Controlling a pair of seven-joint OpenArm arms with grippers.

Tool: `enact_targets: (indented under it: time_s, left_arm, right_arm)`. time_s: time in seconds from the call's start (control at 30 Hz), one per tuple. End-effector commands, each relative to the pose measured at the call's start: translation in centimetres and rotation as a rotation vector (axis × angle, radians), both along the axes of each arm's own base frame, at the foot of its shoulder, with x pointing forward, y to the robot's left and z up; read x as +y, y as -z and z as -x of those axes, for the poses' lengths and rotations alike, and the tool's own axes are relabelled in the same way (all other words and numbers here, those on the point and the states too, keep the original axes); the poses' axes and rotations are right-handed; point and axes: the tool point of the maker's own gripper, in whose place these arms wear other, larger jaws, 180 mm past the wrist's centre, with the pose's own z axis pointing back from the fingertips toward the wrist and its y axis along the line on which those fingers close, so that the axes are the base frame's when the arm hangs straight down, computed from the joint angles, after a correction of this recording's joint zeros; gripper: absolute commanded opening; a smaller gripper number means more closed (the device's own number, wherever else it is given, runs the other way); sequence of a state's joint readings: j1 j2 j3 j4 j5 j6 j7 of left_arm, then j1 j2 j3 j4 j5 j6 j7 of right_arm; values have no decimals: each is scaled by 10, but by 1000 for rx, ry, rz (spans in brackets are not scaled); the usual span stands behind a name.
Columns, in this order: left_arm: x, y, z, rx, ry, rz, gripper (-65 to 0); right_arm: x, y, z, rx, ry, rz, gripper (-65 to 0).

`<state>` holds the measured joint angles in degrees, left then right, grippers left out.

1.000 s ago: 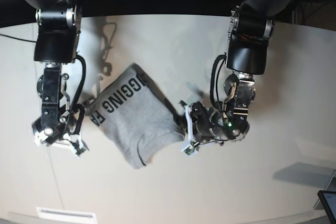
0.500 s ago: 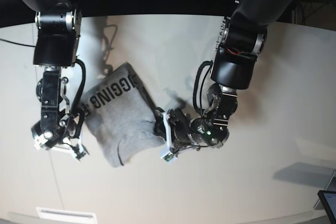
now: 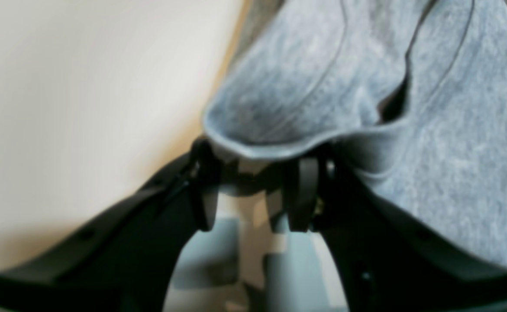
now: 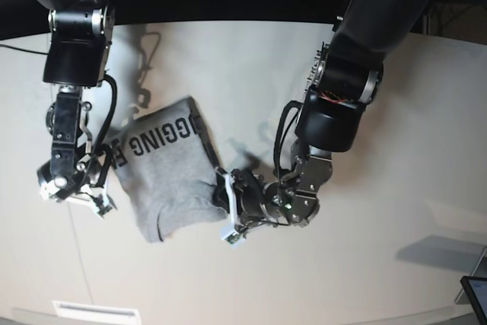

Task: Fold the T-shirt properly
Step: 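Press the folded layer down with the left gripper toward the right gripper, then open both grippers and withdraw them from the folded shirt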

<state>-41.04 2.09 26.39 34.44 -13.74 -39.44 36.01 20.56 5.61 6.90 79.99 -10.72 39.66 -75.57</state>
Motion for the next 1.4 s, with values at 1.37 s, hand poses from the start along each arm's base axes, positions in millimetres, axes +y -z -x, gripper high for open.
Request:
enact_targets:
  time_s: [1.37]
  left_arm:
    - [-43, -35, -32, -122, 70, 48, -410]
  right_arm:
    - [61, 26, 46, 32, 16, -145, -649]
